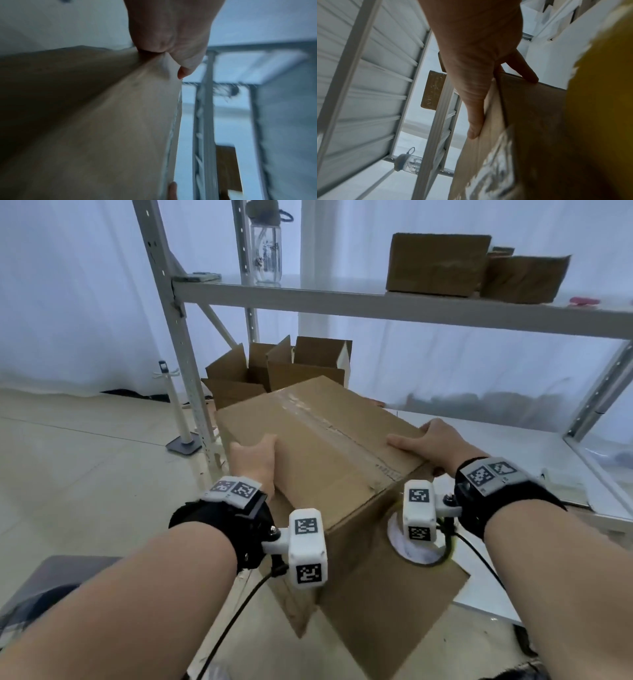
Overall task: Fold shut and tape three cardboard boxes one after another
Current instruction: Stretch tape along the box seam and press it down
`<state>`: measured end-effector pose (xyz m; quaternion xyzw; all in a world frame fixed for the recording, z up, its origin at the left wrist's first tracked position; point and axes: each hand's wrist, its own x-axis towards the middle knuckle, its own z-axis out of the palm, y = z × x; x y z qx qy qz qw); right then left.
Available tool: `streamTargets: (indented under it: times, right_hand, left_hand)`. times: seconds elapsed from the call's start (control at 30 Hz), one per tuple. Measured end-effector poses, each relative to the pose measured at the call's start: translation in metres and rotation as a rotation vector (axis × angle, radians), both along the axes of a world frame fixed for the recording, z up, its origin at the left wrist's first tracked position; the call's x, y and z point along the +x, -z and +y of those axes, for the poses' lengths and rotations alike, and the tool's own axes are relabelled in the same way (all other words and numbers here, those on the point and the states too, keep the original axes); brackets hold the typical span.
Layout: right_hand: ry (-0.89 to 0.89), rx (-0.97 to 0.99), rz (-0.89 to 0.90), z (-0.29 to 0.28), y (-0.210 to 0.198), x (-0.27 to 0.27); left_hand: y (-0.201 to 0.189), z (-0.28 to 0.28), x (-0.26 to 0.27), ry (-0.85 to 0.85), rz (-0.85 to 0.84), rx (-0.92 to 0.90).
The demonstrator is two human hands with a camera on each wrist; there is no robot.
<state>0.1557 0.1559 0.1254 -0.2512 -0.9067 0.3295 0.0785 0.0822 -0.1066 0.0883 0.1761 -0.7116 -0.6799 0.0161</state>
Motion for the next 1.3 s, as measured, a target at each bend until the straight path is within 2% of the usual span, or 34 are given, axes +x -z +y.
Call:
streamTargets:
  times: [0.07, 0.13, 0.2, 0.27, 0.3, 0.43, 0.53, 0.67, 0.73, 0.77, 0.87, 0.93, 1.0, 1.13, 1.3]
  right_hand:
    - [0.021, -0.116, 0.052, -0.001, -0.004, 0.012]
    - [0.054, -0.177, 0.102, 0.001, -0.016, 0.024]
    - [0.084, -0.195, 0.135, 0.002, -0.028, 0.033]
    - [0.118, -0.193, 0.165, 0.004, -0.032, 0.042]
    - [0.140, -0.177, 0.160, 0.005, -0.030, 0.045]
    - [0.265, -0.153, 0.098, 0.017, -0.004, 0.054]
    - [0.347, -0.199, 0.132, 0.021, 0.014, 0.059]
    - [0.411, -0.215, 0.158, 0.030, 0.021, 0.049]
    - [0.418, -0.192, 0.143, 0.034, 0.022, 0.043]
    - [0.419, -0.173, 0.126, 0.035, 0.023, 0.040]
    - [0.397, -0.110, 0.048, 0.041, 0.028, 0.031]
    - [0.374, -0.055, -0.016, 0.044, 0.029, 0.027]
    - [0.350, -0.013, -0.057, 0.047, 0.031, 0.023]
    - [0.284, -0.159, 0.097, 0.047, 0.037, 0.016]
    - [0.224, -0.005, 0.072, 0.047, 0.038, 0.013]
  left_hand:
    - [-0.025, 0.000, -0.005, 0.092, 0.121, -0.049]
    - [-0.046, 0.000, -0.006, 0.232, 0.174, -0.039]
    - [-0.057, 0.009, -0.002, 0.386, 0.143, 0.001]
    - [-0.058, 0.022, 0.005, 0.526, 0.080, -0.110]
    - [-0.056, 0.027, 0.007, 0.563, 0.099, -0.191]
    - [-0.045, 0.040, 0.004, 0.634, 0.206, -0.215]
    - [-0.040, 0.052, 0.000, 0.773, 0.273, -0.398]
    - [-0.036, 0.069, -0.018, 0.812, 0.355, -0.399]
    - [-0.035, 0.078, -0.026, 0.830, 0.444, -0.450]
    - [-0.034, 0.082, -0.029, 0.855, 0.492, -0.540]
    - [-0.030, 0.095, -0.035, 1.000, 0.505, -0.982]
    - [-0.027, 0.099, -0.038, 1.084, 0.488, -1.143]
    - [-0.025, 0.099, -0.038, 1.130, 0.485, -1.173]
    - [-0.017, 0.097, -0.038, 1.123, 0.538, -1.162]
    - [-0.013, 0.095, -0.044, 1.222, 0.592, -1.262]
